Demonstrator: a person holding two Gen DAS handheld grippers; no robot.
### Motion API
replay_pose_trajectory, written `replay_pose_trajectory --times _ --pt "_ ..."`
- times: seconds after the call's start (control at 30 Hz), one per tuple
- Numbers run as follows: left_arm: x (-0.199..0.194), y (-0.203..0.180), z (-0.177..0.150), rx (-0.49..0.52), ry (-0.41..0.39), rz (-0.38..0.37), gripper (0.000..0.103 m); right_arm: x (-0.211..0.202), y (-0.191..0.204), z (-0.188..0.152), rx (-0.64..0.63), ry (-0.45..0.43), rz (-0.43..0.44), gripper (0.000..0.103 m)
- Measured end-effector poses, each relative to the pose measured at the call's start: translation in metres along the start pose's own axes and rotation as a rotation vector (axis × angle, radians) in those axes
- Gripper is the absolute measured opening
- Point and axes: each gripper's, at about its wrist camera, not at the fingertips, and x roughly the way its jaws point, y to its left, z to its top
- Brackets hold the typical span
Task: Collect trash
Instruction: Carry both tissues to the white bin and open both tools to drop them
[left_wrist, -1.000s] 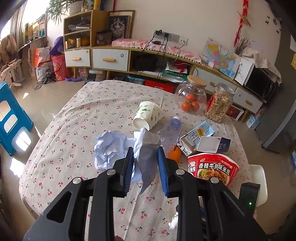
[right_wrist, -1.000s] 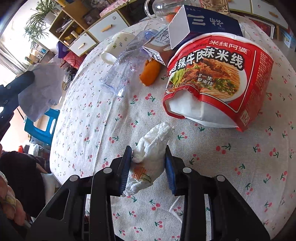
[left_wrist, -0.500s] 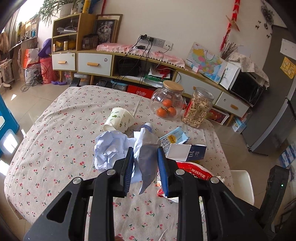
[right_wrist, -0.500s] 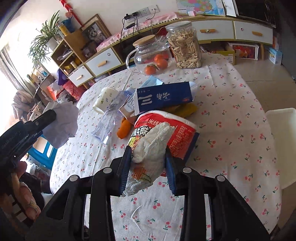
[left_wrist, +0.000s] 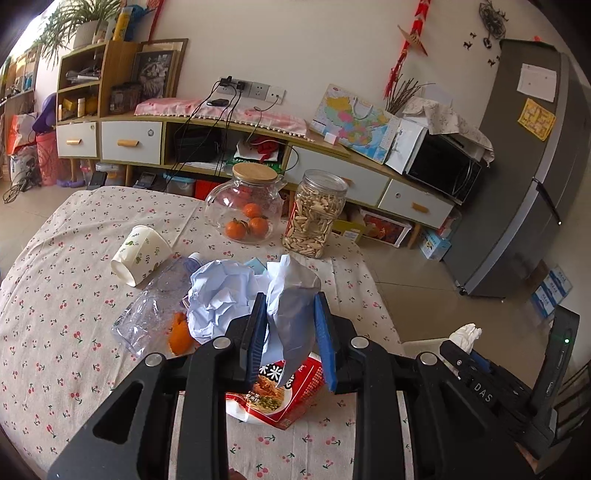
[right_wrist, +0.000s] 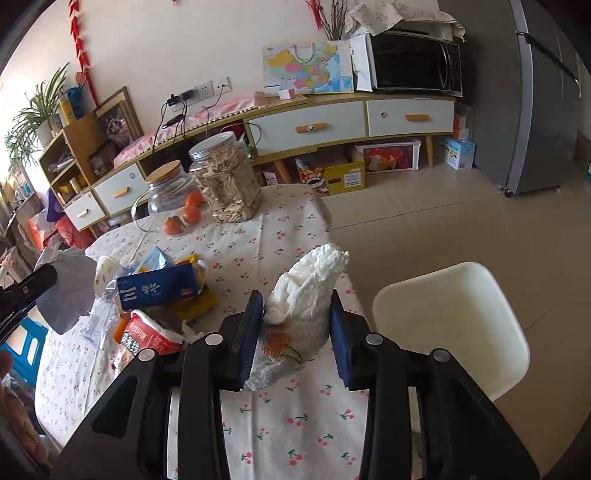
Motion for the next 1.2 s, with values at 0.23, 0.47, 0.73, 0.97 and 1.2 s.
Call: replay_pose_trajectory --times 0.23,0.47,0.73,0.97,1.2 --pt "0.018 -0.048 -0.016 0.075 0.03 -0.037 0.026 0.01 -0.06 0.002 -0.011 0.008 -0.234 0.033" --pt "0.051 -0.106 -0.042 0.195 0.098 -0.078 0.026 0.004 -0.101 0.005 -0.006 0.002 -0.404 0.066" --pt "0.097 -0.17 -0.063 0.181 0.206 -0.197 0.026 -0.033 -0.154 0.022 0.164 -0.087 -0.455 0.09" --pt "0.124 -0.217 -0.072 0.148 0.261 -0.294 0.027 -0.048 -0.185 0.031 0.231 -0.122 -0.507 0.094" --pt "0.136 -0.242 -0.082 0.108 0.311 -0.358 0.059 -0.053 -0.203 0.031 0.27 -0.114 -0.528 0.094"
